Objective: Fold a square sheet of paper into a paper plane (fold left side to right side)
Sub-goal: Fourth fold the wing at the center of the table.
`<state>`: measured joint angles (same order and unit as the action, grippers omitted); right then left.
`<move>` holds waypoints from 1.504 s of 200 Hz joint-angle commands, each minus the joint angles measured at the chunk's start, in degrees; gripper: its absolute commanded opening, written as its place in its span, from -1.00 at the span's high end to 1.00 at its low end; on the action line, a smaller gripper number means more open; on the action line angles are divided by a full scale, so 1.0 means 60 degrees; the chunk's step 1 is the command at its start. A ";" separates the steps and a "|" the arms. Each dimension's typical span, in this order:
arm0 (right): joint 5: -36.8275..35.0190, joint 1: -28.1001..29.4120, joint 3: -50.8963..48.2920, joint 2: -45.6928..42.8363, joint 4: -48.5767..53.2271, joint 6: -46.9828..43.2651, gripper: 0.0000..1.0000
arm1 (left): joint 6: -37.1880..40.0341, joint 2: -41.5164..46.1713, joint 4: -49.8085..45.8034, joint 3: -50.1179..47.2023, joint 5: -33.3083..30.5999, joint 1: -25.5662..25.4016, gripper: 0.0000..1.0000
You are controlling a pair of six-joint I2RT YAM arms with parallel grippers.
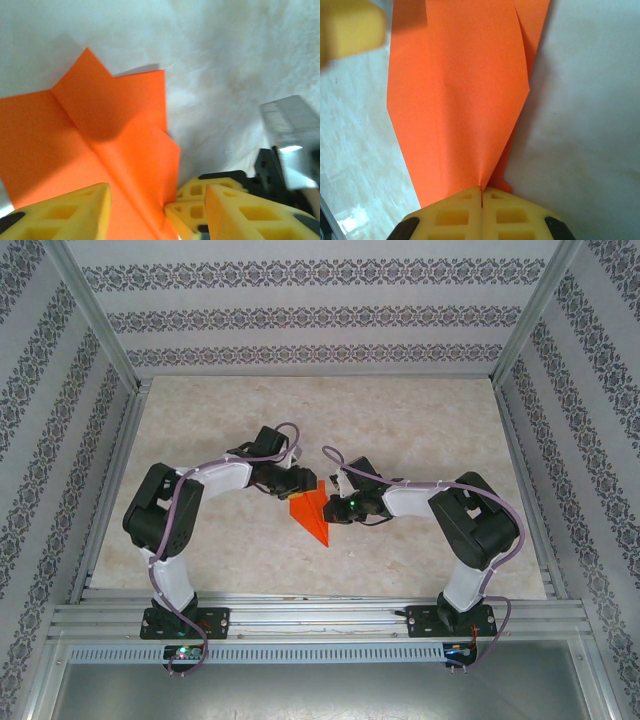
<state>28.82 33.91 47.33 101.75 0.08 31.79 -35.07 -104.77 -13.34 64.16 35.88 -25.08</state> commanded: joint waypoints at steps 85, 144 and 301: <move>-0.0934 0.0090 0.0017 0.0661 0.1161 0.0023 1.00 | 0.0015 -0.0615 0.0305 0.0272 0.1255 -0.0329 0.80; -0.1022 0.0081 0.0094 0.0667 0.1404 -0.0112 1.00 | 0.0123 -0.1145 0.0245 0.0358 0.1168 -0.0368 0.84; -0.0955 0.0003 0.0222 0.0367 0.1514 -0.0172 0.97 | 0.0293 -0.1698 -0.0237 0.0030 0.0092 -0.0311 0.92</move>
<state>27.94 34.00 49.67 102.56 3.46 31.51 -34.68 -113.12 -12.82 65.19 39.38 -26.63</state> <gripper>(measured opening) 0.043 0.052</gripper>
